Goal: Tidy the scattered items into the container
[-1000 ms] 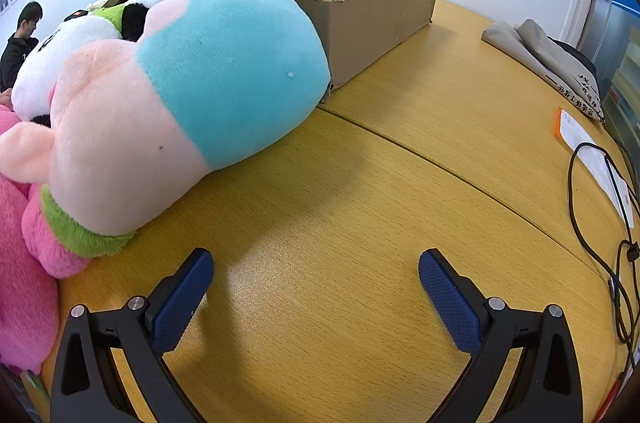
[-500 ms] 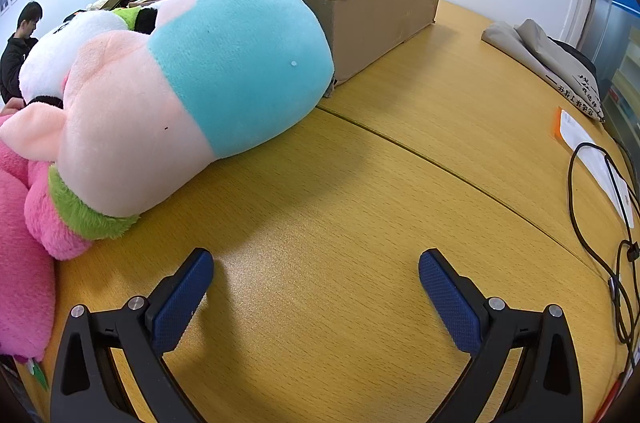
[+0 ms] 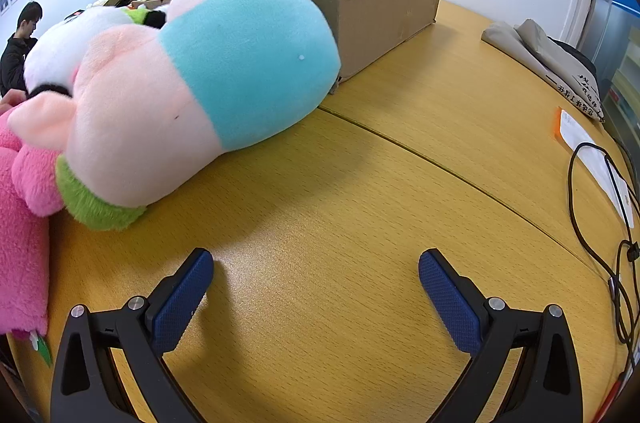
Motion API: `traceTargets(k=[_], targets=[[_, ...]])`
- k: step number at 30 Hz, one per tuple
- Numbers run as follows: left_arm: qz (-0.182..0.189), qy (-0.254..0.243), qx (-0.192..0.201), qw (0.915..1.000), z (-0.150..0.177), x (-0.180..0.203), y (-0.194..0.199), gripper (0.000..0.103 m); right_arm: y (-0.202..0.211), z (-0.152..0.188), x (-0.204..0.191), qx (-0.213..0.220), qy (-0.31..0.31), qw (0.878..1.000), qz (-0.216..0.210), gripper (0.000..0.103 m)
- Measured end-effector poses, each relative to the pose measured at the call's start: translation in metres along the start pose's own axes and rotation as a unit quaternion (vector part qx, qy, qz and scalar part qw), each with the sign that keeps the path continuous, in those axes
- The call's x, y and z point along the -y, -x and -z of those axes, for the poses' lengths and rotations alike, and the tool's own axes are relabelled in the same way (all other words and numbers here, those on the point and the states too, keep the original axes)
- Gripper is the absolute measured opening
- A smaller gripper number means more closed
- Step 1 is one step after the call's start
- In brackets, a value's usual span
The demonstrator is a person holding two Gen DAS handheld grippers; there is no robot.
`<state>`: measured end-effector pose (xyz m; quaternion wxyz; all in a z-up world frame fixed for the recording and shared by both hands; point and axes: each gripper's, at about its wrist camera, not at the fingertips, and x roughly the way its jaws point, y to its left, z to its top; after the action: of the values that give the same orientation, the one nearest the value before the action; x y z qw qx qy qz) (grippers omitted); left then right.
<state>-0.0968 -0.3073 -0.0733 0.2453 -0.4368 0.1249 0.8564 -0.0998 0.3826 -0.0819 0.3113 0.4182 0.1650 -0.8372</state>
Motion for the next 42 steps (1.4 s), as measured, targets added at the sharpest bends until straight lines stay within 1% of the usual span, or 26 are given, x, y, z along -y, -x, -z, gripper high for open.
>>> traceTargets(k=[27, 36, 42], targets=[[-0.001, 0.002, 0.000, 1.0000, -0.0006, 0.0006, -0.0005, 0.103, -0.0001, -0.0005, -0.0004, 0.000, 0.000, 1.000, 0.000, 0.103], [-0.005, 0.007, 0.000, 1.0000, 0.0008, -0.0070, -0.0014, 0.103, -0.0009, -0.0018, -0.0013, 0.000, -0.002, 1.000, 0.002, 0.103], [-0.005, 0.007, 0.000, 1.0000, 0.0013, -0.0075, -0.0011, 0.103, 0.0011, 0.0012, -0.0066, 0.000, -0.013, 1.000, 0.012, 0.103]])
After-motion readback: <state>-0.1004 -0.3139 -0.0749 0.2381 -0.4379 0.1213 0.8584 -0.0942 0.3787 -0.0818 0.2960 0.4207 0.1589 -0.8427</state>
